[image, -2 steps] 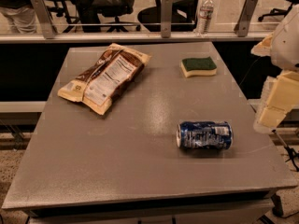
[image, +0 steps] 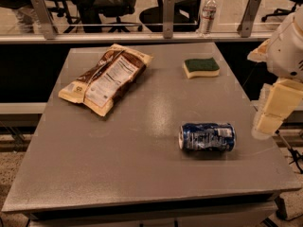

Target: Move pepsi can near brown chip bag

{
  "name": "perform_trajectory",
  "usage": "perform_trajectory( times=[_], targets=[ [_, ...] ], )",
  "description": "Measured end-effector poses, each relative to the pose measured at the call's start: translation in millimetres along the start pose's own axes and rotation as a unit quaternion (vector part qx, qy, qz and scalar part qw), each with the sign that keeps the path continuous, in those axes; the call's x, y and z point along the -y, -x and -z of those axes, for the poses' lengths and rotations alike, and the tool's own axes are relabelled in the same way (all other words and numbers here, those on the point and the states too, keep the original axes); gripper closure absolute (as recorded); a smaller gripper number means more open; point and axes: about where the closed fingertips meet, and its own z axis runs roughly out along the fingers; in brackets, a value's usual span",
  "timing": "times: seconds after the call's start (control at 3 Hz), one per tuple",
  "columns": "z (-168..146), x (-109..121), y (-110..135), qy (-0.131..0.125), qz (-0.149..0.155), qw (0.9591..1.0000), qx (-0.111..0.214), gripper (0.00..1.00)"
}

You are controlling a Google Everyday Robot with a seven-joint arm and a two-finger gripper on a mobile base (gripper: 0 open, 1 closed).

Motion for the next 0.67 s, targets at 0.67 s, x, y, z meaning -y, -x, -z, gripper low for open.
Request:
perform_trajectory(
  times=[0.67],
  targets=[
    [-42,-8,7,0.029,0.028,0.9991,-0.011,0.0]
  ],
)
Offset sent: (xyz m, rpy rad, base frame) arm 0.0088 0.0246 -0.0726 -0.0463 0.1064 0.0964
